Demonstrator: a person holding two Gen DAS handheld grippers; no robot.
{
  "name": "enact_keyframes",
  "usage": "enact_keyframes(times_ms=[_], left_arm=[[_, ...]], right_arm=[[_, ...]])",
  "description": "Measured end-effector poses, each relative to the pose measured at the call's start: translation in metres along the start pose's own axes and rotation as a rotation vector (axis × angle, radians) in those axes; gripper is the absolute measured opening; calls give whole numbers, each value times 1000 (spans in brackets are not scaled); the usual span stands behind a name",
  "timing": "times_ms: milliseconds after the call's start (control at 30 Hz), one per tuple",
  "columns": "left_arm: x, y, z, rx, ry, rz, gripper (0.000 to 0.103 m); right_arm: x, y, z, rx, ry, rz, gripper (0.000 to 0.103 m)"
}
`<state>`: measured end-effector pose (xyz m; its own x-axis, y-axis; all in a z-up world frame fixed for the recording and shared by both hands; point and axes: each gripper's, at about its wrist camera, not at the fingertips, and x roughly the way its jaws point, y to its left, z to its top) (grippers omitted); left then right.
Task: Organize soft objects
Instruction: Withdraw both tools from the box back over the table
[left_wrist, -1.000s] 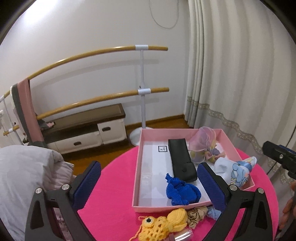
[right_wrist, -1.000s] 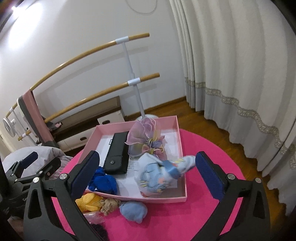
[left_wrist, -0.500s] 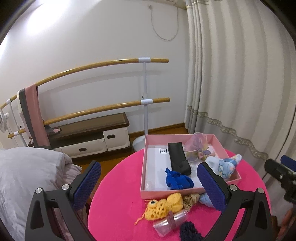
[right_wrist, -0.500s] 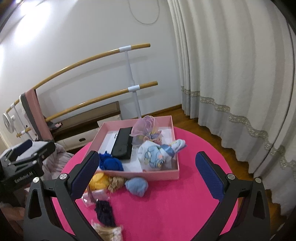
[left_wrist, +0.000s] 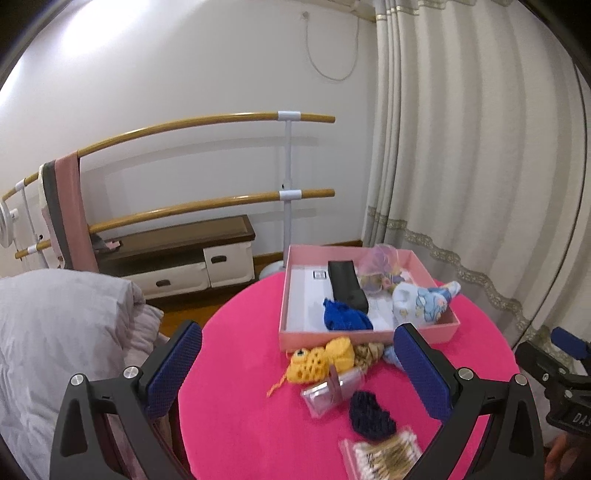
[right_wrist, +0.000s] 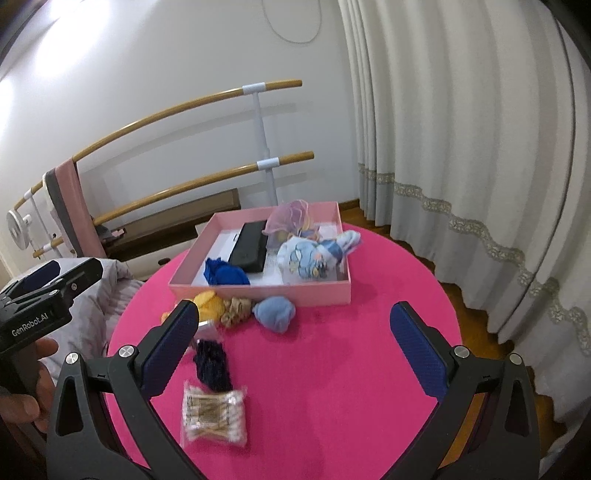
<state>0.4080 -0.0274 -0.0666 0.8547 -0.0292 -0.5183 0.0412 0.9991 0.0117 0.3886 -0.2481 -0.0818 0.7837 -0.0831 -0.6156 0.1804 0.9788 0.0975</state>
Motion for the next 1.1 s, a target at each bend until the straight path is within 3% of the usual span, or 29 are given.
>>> enact_keyframes(times_ms=[633, 1100], left_arm=[[-24, 12, -29, -13, 50, 21, 103], [5, 17, -70, 5, 187, 52, 103]], right_arm=[[-9, 14, -15, -18, 22, 12, 103], [37, 38, -66, -36, 193, 67, 103]])
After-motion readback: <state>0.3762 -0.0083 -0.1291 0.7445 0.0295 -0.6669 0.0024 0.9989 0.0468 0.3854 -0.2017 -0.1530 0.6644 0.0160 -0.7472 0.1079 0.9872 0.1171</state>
